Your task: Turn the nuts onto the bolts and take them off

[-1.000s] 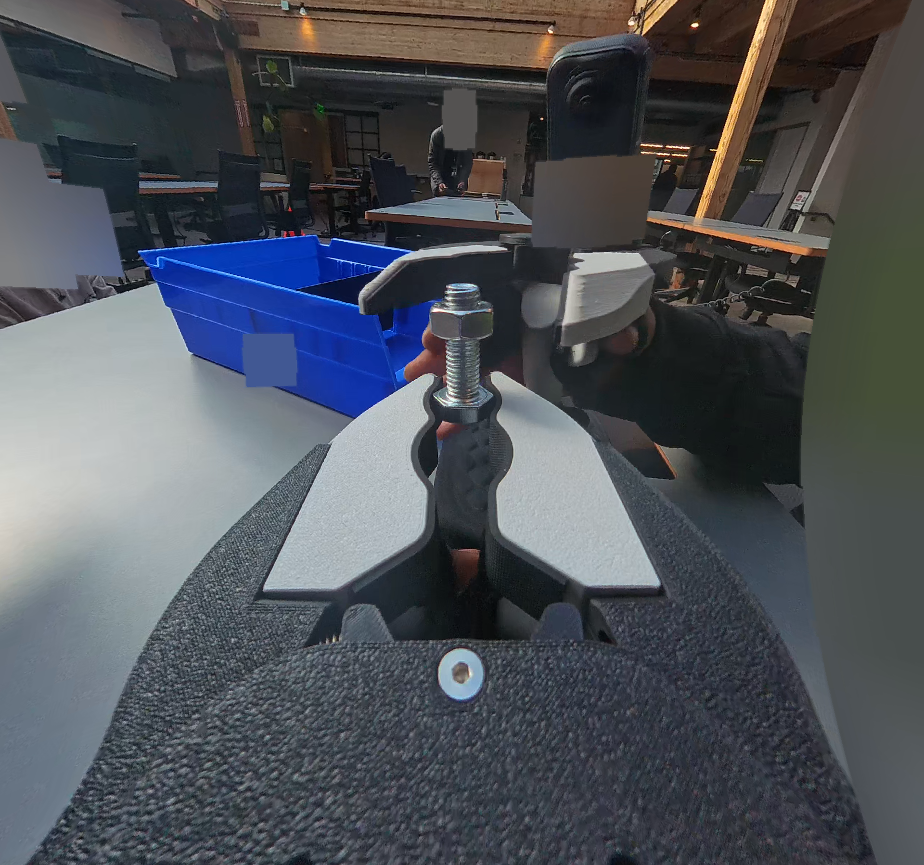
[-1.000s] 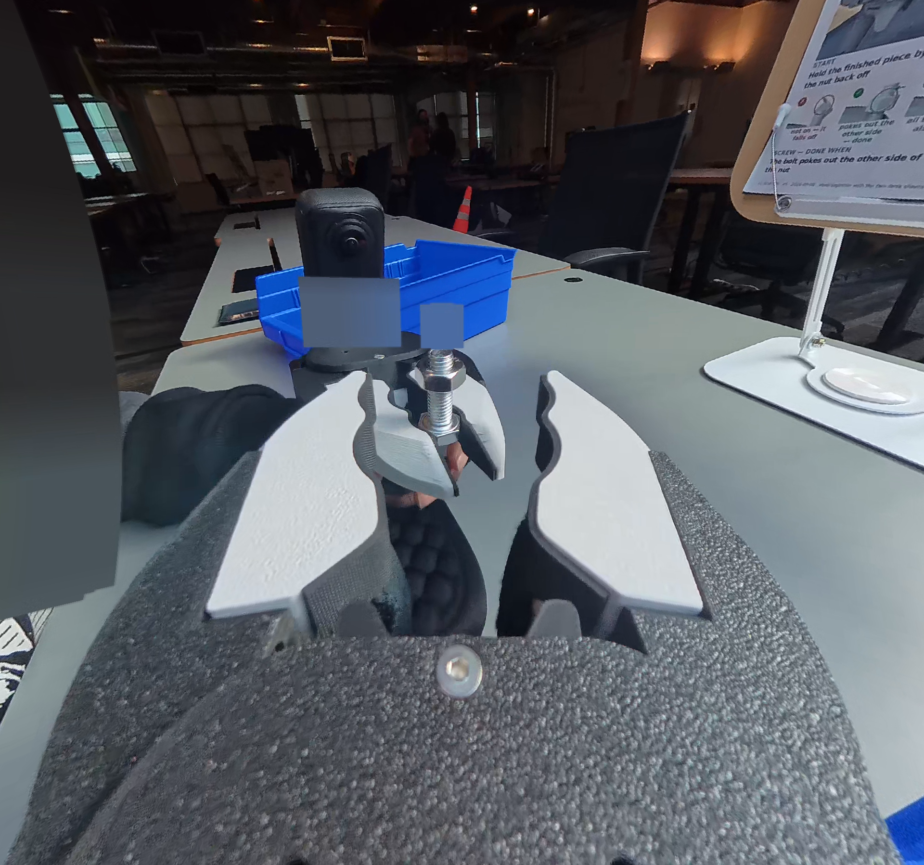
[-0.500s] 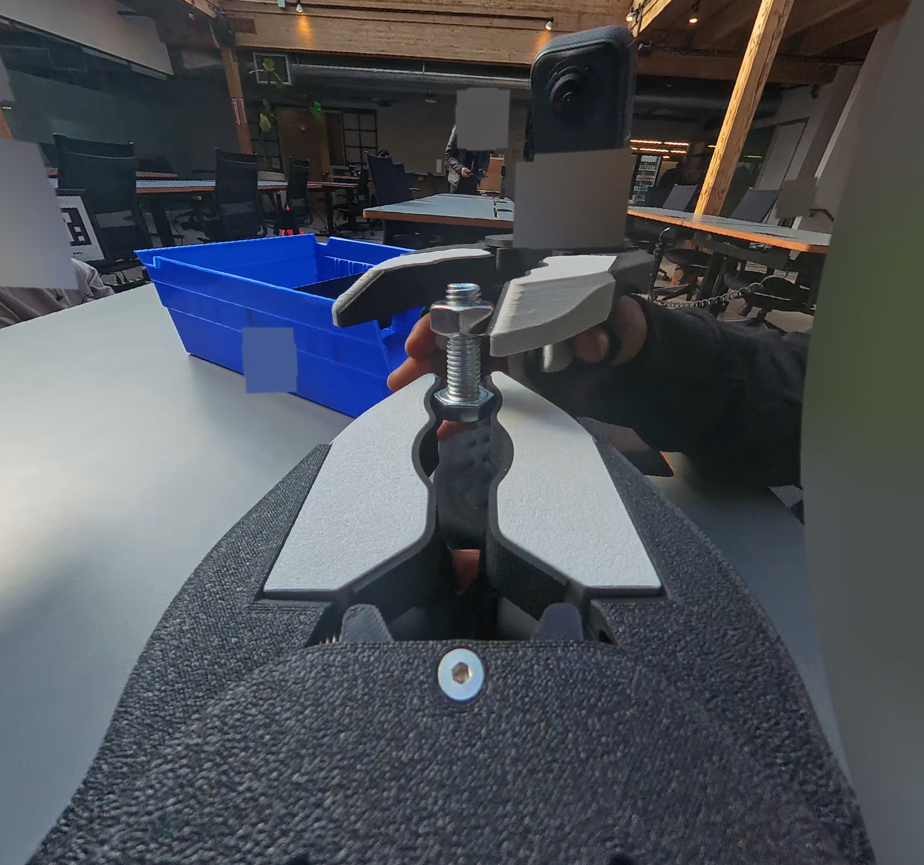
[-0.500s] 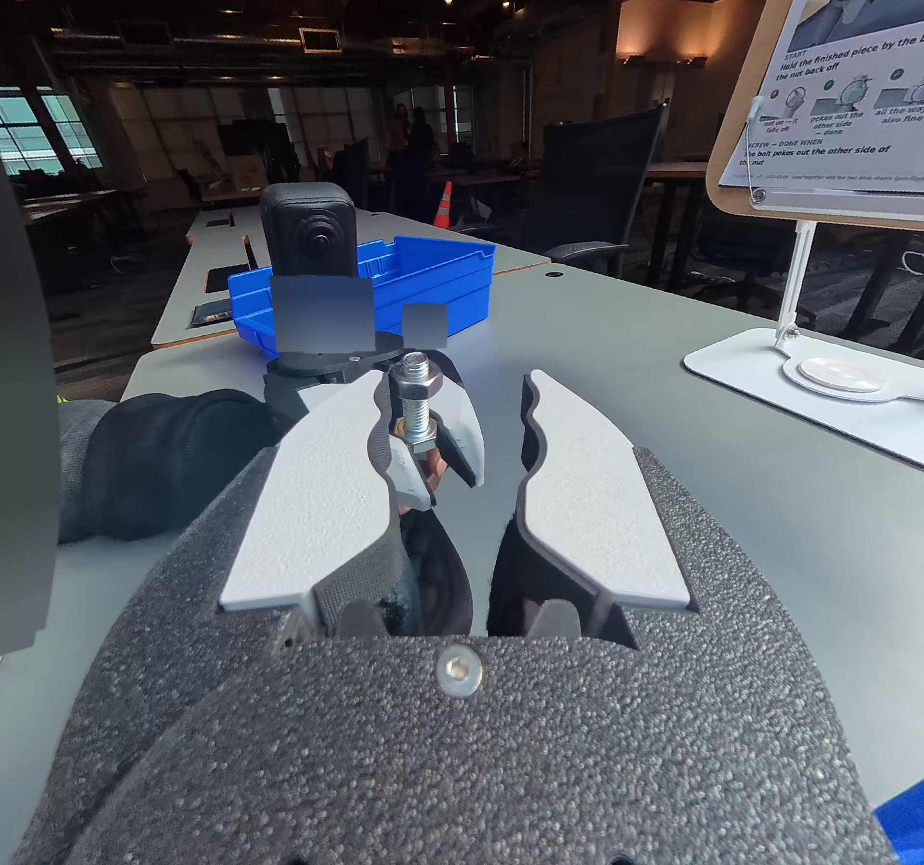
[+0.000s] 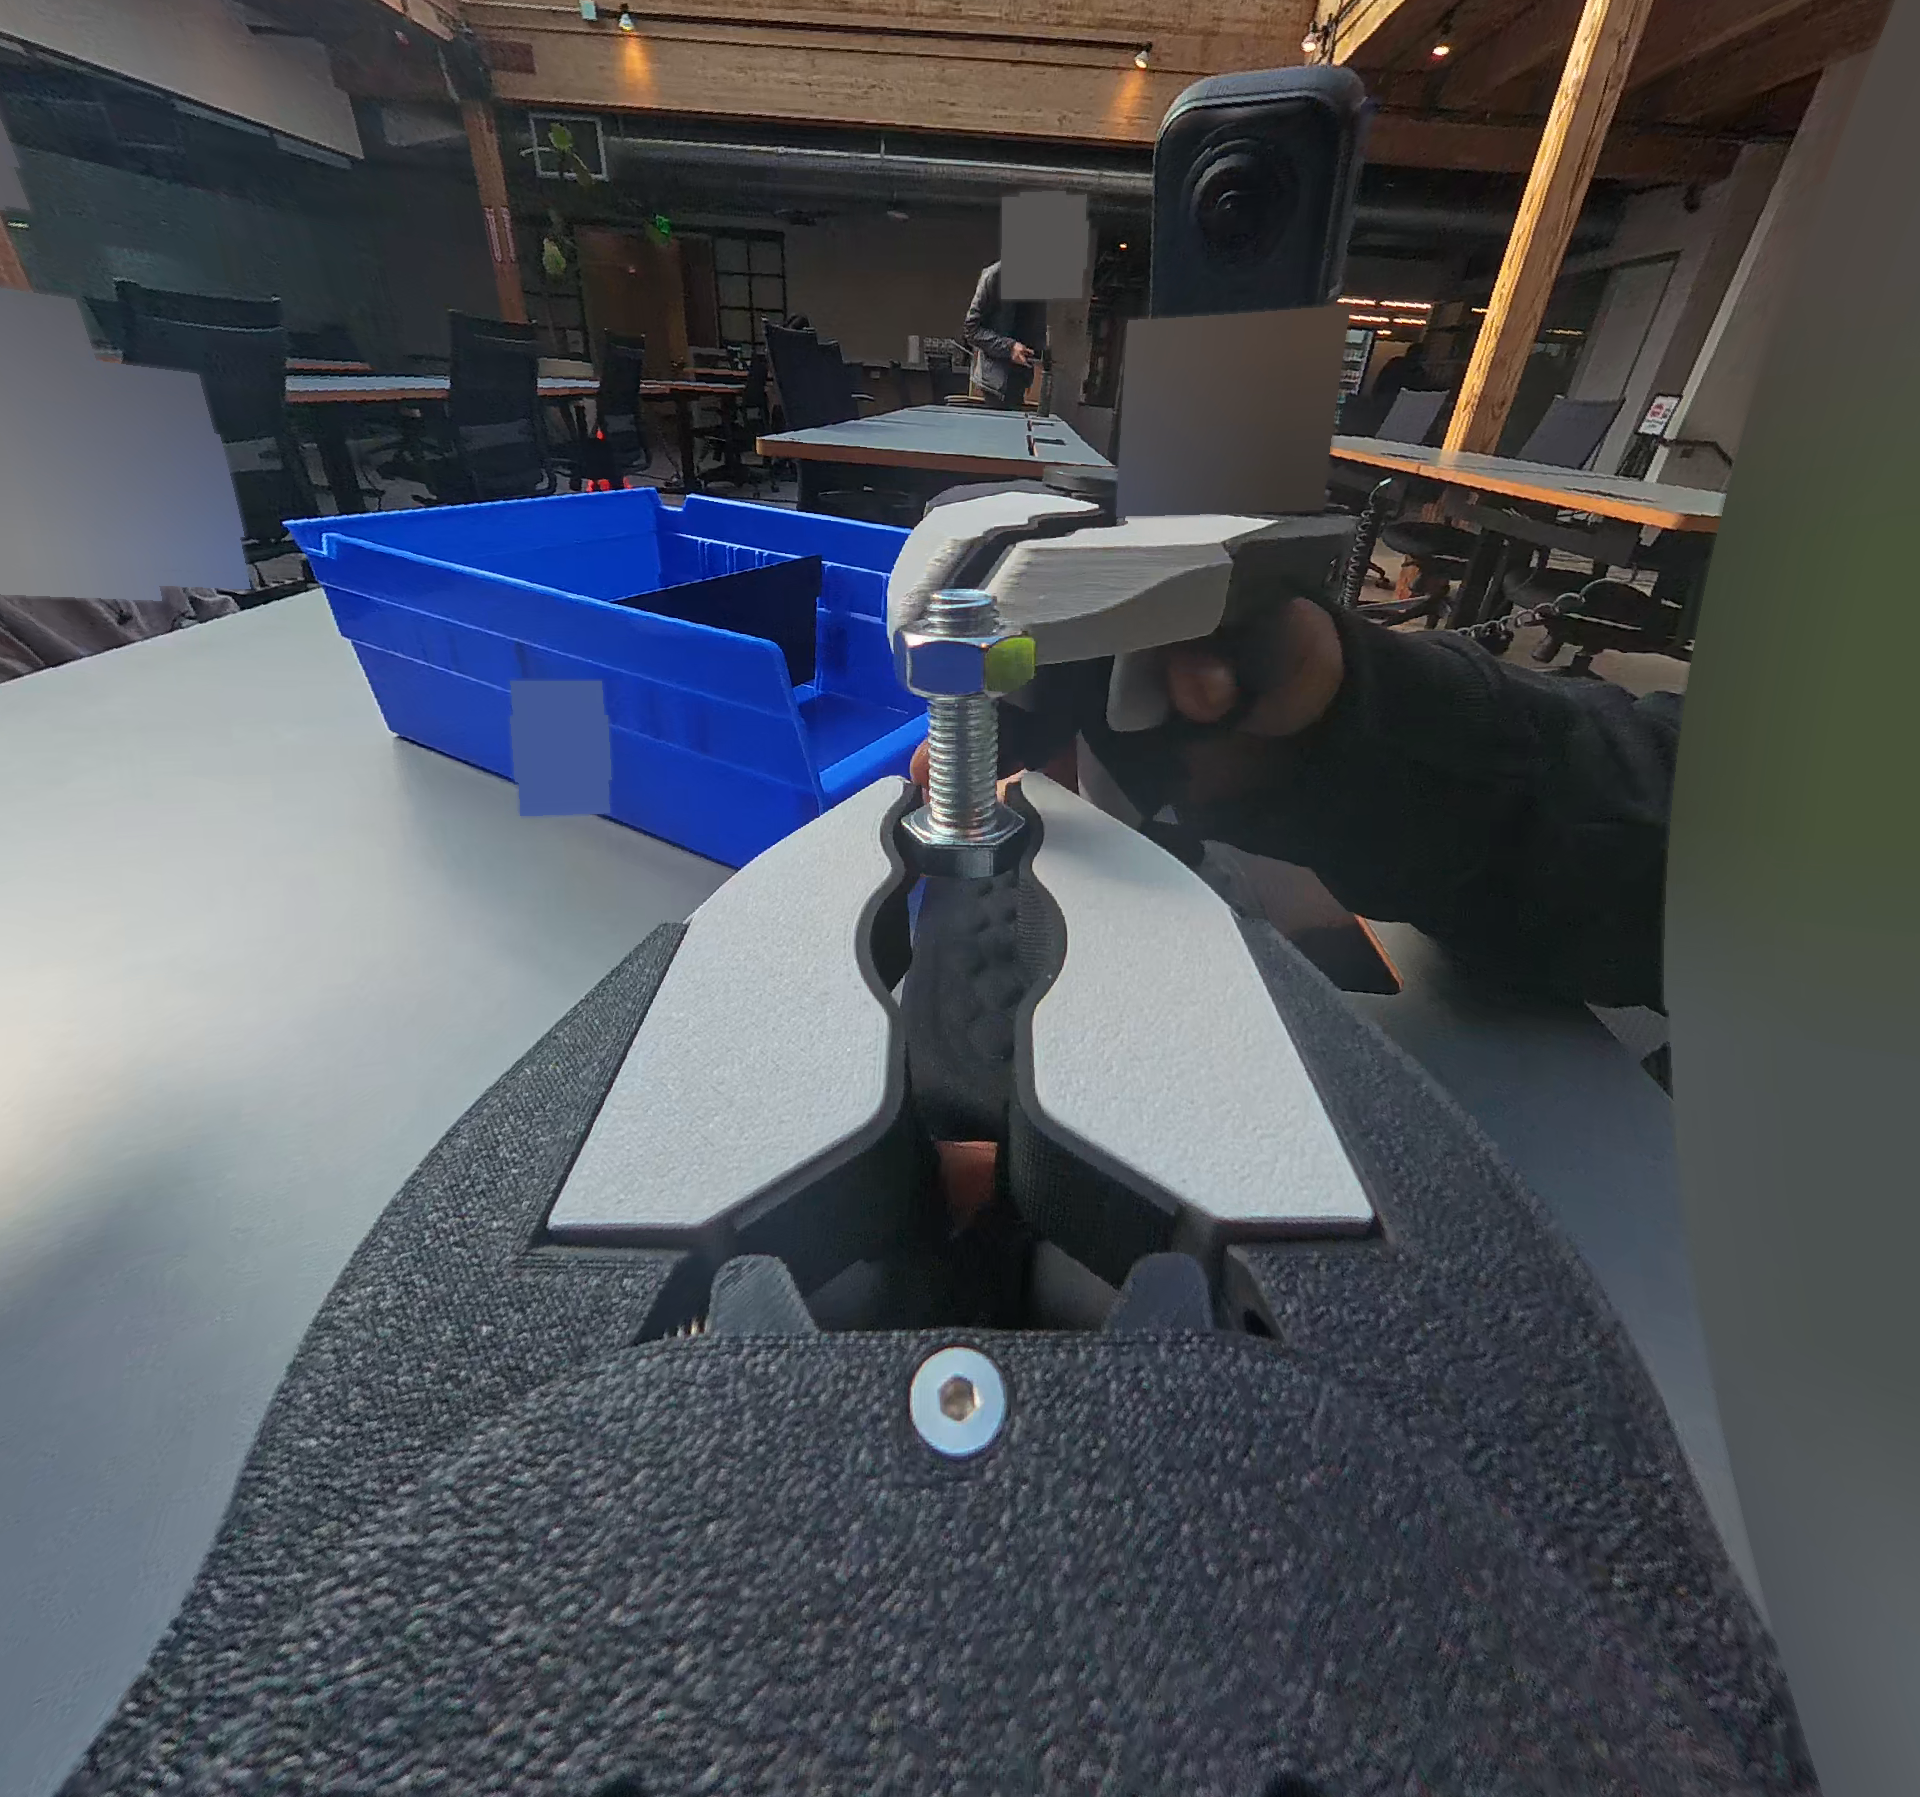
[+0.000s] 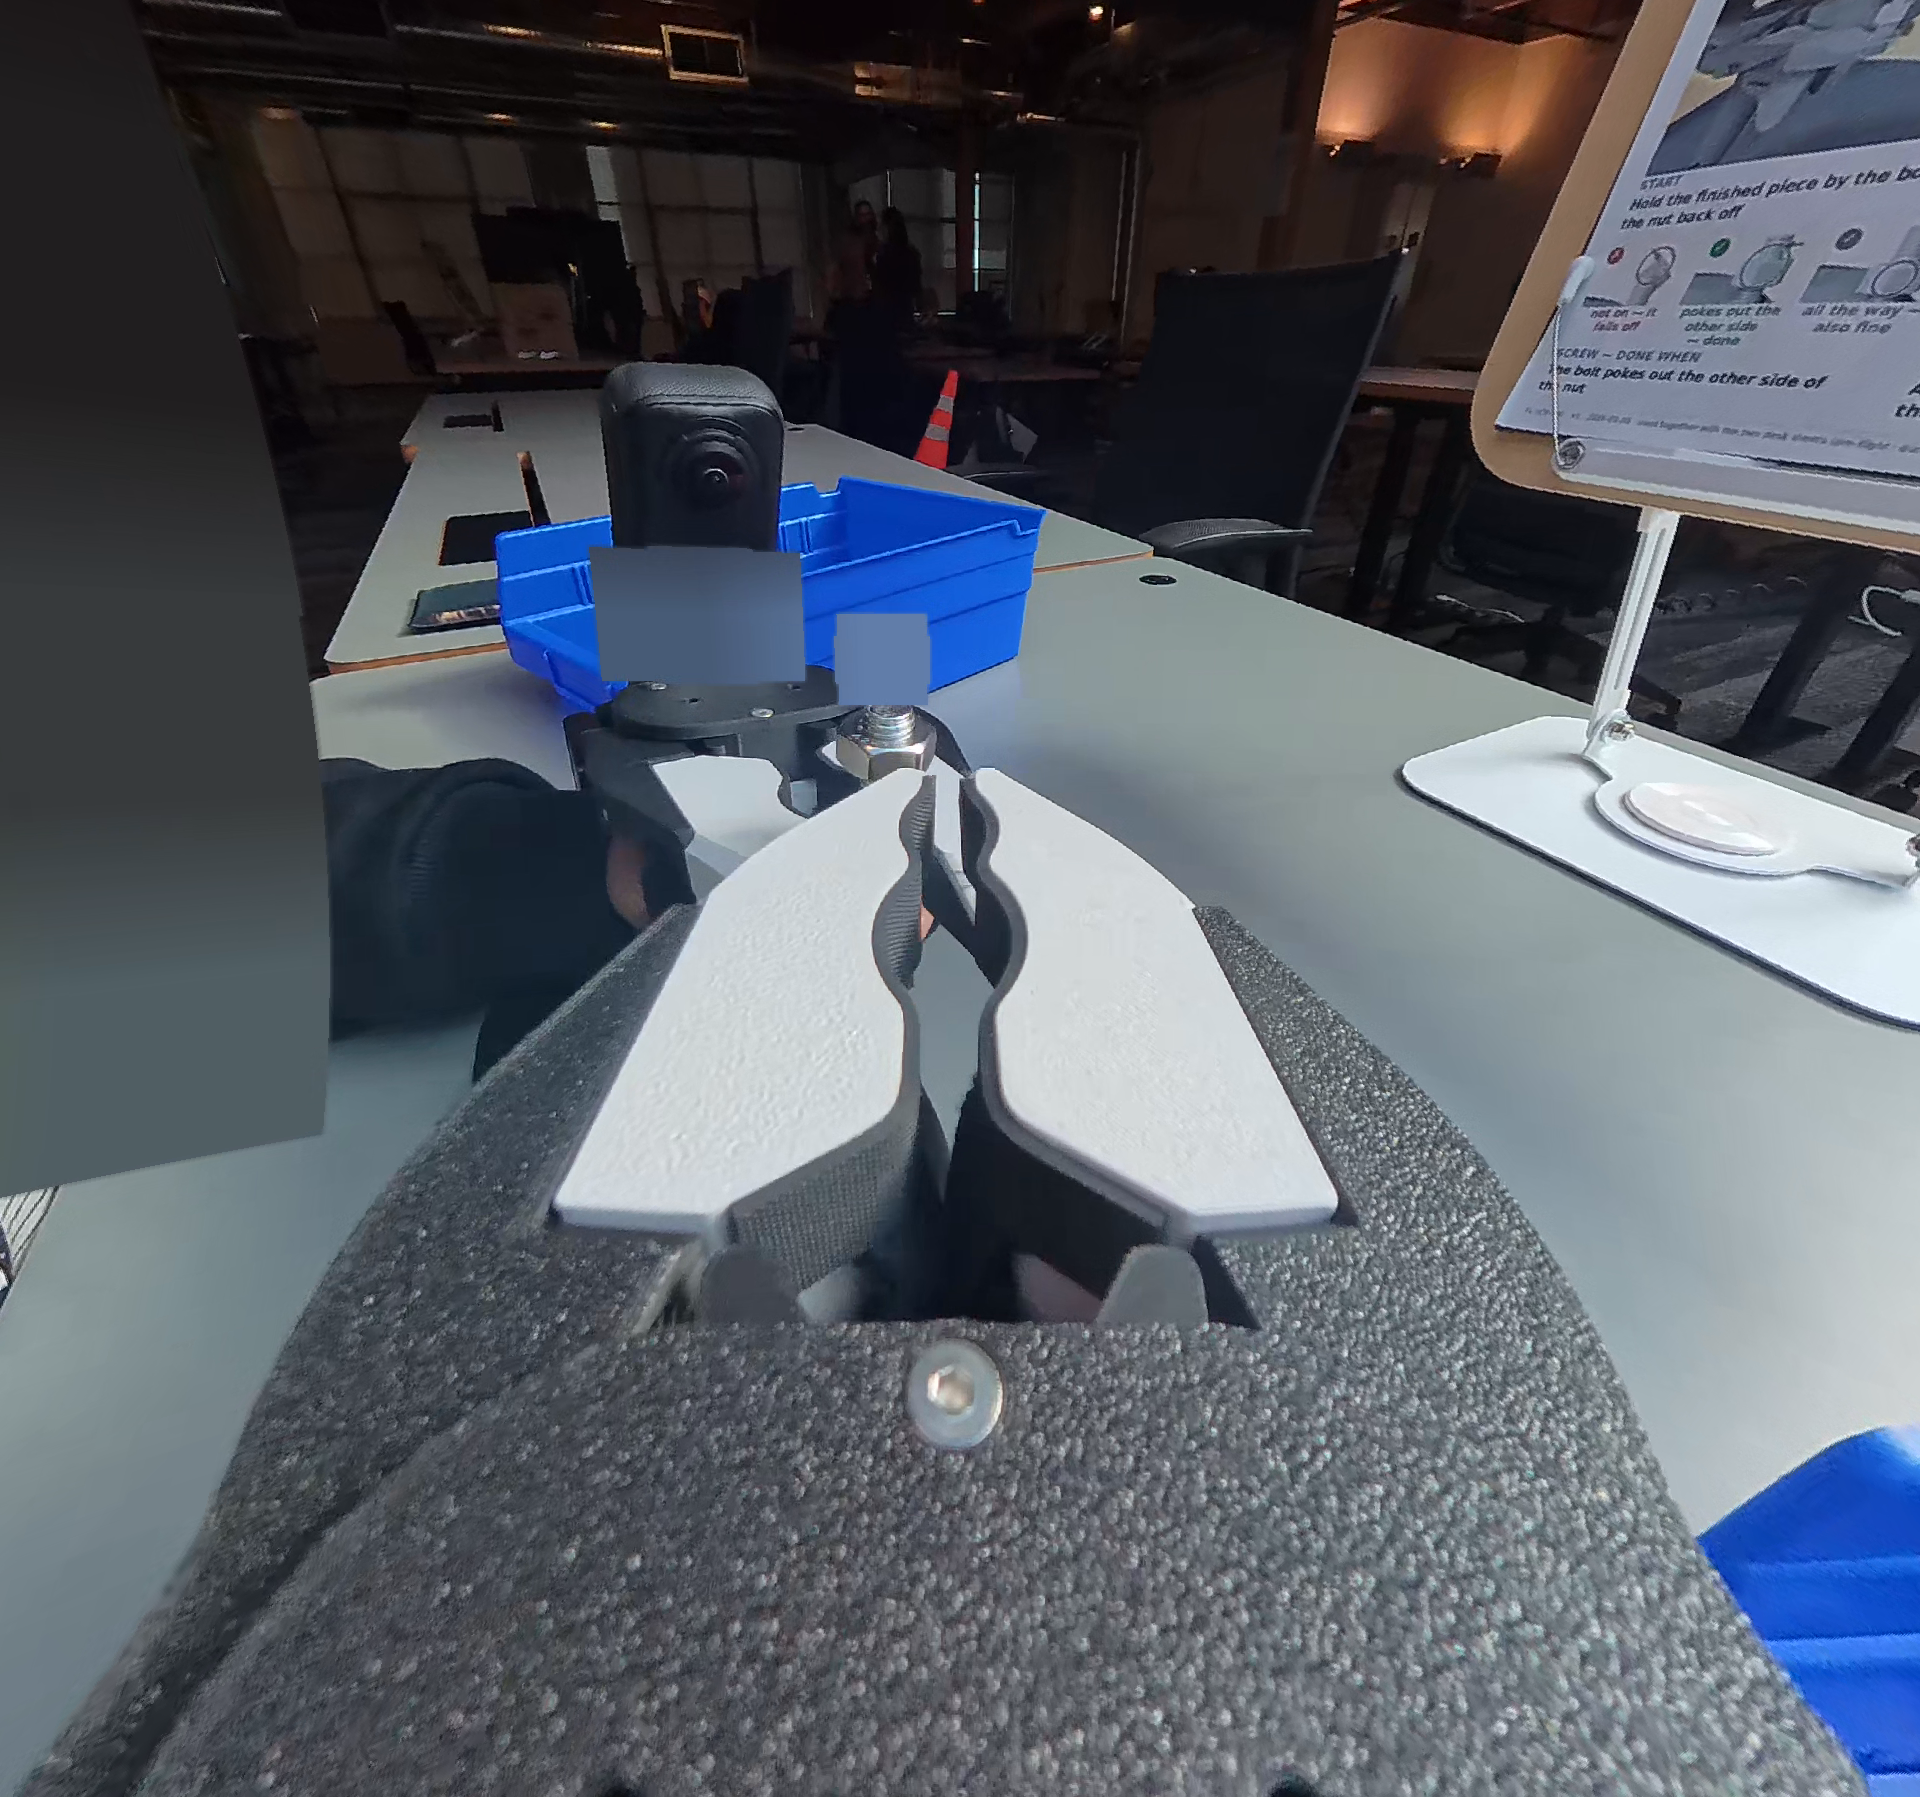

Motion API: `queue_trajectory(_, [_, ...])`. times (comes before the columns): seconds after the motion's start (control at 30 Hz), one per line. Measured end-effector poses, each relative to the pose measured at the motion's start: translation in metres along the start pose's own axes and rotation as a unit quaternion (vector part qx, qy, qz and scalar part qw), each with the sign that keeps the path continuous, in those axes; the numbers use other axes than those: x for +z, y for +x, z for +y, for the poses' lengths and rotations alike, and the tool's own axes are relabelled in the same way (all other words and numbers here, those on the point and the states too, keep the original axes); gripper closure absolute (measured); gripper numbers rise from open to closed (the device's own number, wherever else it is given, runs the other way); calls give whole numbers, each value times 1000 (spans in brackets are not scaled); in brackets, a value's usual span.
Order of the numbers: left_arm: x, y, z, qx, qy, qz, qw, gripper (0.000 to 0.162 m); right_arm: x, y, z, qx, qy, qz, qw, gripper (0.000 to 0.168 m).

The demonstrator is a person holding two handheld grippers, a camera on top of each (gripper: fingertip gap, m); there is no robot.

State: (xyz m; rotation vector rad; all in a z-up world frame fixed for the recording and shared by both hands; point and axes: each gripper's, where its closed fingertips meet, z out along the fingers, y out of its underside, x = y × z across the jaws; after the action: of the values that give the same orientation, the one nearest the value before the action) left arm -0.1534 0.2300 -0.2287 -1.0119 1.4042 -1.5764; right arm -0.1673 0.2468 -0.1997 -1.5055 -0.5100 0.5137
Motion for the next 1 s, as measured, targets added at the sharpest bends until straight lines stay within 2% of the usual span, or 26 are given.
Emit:
queue_trajectory(0.1, [-1, 0, -1, -2, 3, 0, 1000, 147, -1, -1, -1, -3, 2, -2, 1000, 158])
queue_trajectory(0.23, [-1, 0, 0, -1, 2, 0, 1000, 147, 4, -11, 0, 19, 5, -35, 999, 129])
queue_trajectory(0.37, [-1, 0, 0, -1, 1, -1, 1000, 147, 19, -11, 1, 19, 5, -24, 1000, 106])
queue_trajectory(0.5, [0, 0, 0, 0, 0, 0, 1000, 147, 32, -4, 0, 23, 12, 3, 1000, 96])
queue_trajectory(0.73, [-1, 0, -1, -1, 2, 0, 1000, 147, 28, 2, -1, 12, 12, 18, 1000, 117])
queue_trajectory(1.0, [-1, -1, -1, -3, 3, -1, 1000, 147, 9, -1, -3, -3, 14, 15, 1000, 130])
